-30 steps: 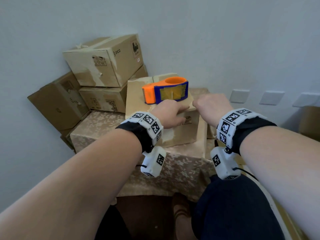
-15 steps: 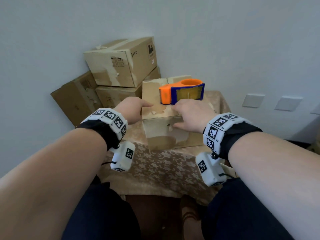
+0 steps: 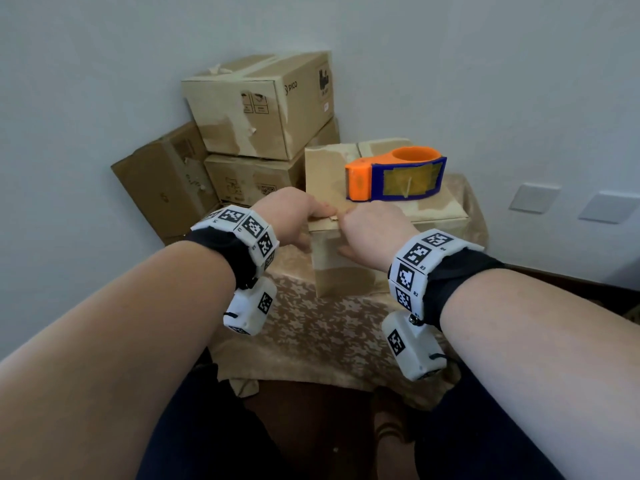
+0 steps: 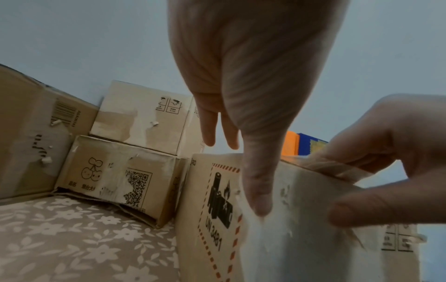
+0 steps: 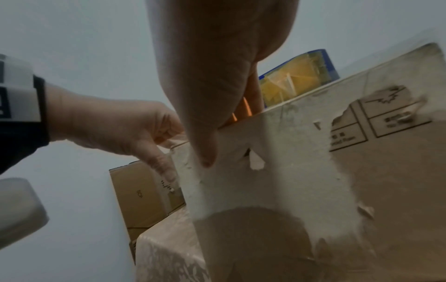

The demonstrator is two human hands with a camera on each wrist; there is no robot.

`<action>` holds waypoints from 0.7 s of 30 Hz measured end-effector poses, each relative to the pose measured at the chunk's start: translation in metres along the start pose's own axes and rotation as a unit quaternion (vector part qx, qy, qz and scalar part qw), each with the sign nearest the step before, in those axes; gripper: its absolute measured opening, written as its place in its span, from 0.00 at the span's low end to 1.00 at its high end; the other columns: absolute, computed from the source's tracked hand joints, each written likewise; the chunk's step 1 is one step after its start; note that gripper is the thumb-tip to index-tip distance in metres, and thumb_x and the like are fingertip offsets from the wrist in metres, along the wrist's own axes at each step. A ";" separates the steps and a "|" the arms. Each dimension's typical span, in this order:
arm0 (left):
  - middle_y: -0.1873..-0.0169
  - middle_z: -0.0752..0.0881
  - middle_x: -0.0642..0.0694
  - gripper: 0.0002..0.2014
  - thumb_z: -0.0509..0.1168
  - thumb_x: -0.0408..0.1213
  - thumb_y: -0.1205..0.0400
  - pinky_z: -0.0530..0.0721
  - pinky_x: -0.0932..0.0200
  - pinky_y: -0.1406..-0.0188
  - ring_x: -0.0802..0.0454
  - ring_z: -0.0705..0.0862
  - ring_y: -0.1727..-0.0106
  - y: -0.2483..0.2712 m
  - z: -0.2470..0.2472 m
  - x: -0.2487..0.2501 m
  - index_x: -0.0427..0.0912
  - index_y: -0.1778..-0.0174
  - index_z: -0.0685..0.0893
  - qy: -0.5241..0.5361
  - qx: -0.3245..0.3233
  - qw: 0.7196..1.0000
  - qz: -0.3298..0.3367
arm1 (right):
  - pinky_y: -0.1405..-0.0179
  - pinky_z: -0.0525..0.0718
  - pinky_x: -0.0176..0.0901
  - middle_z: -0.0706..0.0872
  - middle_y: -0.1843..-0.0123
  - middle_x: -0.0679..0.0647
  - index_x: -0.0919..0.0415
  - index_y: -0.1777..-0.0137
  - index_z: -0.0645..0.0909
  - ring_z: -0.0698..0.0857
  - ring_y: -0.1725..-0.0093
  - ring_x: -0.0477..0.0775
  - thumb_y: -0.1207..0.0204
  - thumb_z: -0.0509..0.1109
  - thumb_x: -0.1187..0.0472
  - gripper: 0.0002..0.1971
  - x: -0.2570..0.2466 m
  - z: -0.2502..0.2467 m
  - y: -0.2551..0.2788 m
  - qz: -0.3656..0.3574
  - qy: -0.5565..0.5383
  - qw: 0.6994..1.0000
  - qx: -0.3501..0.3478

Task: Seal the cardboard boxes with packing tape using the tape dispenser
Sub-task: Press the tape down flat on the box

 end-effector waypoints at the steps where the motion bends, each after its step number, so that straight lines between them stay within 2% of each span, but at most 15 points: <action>1: 0.29 0.79 0.51 0.41 0.79 0.43 0.31 0.72 0.52 0.28 0.48 0.74 0.26 0.000 0.000 0.000 0.54 0.22 0.70 0.004 0.006 1.000 0.006 | 0.62 0.72 0.46 0.85 0.46 0.58 0.62 0.42 0.82 0.85 0.47 0.61 0.17 0.61 0.55 0.13 -0.001 -0.002 -0.001 0.002 0.000 1.000 0.005; 5: 0.28 0.78 0.51 0.40 0.77 0.49 0.30 0.71 0.51 0.28 0.49 0.72 0.24 0.001 0.001 0.002 0.53 0.22 0.69 -0.020 0.024 0.999 0.027 | 0.63 0.71 0.46 0.81 0.57 0.56 0.61 0.44 0.82 0.84 0.50 0.60 0.14 0.56 0.57 0.14 -0.002 -0.002 -0.004 0.020 -0.008 1.000 0.005; 8: 0.22 0.69 0.54 0.42 0.75 0.50 0.27 0.63 0.55 0.24 0.54 0.62 0.19 0.002 0.003 0.002 0.52 0.19 0.63 -0.027 0.027 0.999 0.025 | 0.62 0.71 0.46 0.83 0.53 0.57 0.62 0.44 0.83 0.84 0.48 0.61 0.13 0.54 0.52 0.18 0.001 -0.001 -0.005 0.029 -0.025 0.999 0.005; 10: 0.20 0.66 0.54 0.42 0.74 0.50 0.26 0.62 0.56 0.23 0.54 0.60 0.18 0.004 0.005 0.002 0.52 0.18 0.61 -0.016 0.036 0.999 0.023 | 0.61 0.71 0.47 0.85 0.49 0.58 0.62 0.44 0.83 0.84 0.47 0.61 0.13 0.54 0.50 0.20 0.002 -0.001 -0.005 0.032 -0.029 0.999 0.011; 15: 0.20 0.65 0.53 0.38 0.70 0.50 0.23 0.61 0.56 0.21 0.55 0.60 0.18 0.007 0.010 0.002 0.52 0.18 0.61 0.023 0.064 0.998 0.011 | 0.61 0.71 0.47 0.84 0.50 0.59 0.63 0.41 0.83 0.83 0.48 0.61 0.14 0.51 0.44 0.25 0.004 0.000 -0.005 0.034 -0.017 0.999 0.015; 19: 0.20 0.66 0.52 0.37 0.69 0.49 0.22 0.66 0.52 0.22 0.53 0.65 0.20 0.009 0.014 -0.001 0.51 0.18 0.61 0.056 0.072 0.996 0.013 | 0.62 0.70 0.47 0.73 0.61 0.55 0.62 0.41 0.82 0.74 0.58 0.57 0.14 0.51 0.43 0.26 0.006 -0.002 -0.005 0.044 -0.016 0.999 0.015; 21: 0.20 0.67 0.51 0.37 0.69 0.49 0.21 0.70 0.47 0.26 0.49 0.69 0.22 0.012 0.016 -0.001 0.51 0.18 0.61 0.069 0.077 0.995 0.012 | 0.63 0.69 0.47 0.70 0.63 0.54 0.62 0.41 0.82 0.71 0.60 0.56 0.14 0.51 0.42 0.26 0.007 -0.002 -0.006 0.048 -0.021 0.999 0.012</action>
Point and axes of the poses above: each hand's wrist, its own y-axis away from the middle knuckle, its own z-axis out of the palm, x = y × z, the point moved 7 cm from there along -y, towards the middle knuckle
